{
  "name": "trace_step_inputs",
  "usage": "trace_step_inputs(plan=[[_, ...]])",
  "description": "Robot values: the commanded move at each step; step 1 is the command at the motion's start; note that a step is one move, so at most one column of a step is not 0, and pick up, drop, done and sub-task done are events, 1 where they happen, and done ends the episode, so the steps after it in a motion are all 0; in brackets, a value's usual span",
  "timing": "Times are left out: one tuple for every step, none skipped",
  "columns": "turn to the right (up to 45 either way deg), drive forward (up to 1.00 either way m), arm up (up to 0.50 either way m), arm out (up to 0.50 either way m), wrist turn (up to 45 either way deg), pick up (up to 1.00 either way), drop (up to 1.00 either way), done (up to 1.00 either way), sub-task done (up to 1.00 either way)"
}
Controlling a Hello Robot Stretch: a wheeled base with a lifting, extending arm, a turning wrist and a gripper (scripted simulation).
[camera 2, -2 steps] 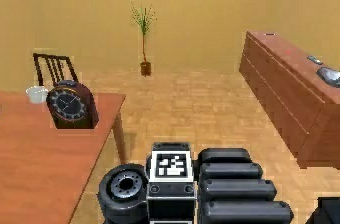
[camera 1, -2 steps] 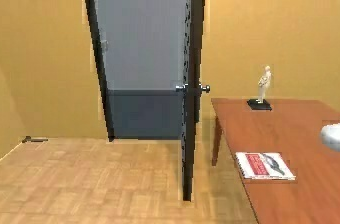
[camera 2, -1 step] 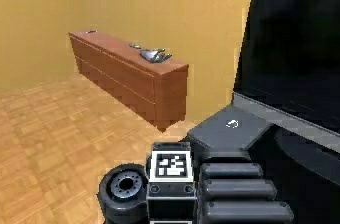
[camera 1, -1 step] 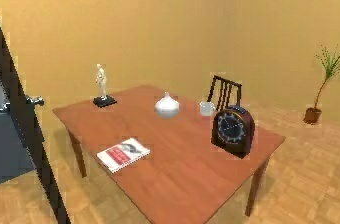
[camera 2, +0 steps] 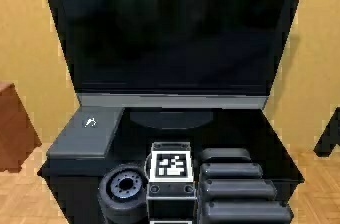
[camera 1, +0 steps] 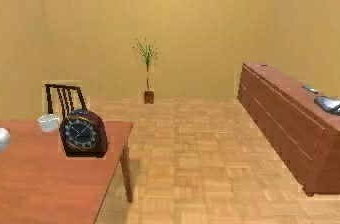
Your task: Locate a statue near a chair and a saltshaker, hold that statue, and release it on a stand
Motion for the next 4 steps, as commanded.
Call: trace_step_inputs(plan=[[45.0, 0.0, 0.0, 0.0, 0.0, 0.0, 0.0, 0.0, 0.0], [27.0, 0.0, 0.0, 0.0, 0.0, 0.0, 0.0, 0.0, 0.0], [0.0, 0.3, 0.0, 0.0, 0.0, 0.0, 0.0, 0.0, 0.0], [-45.0, 0.0, 0.0, 0.0, 0.0, 0.0, 0.0, 0.0, 0.0]])
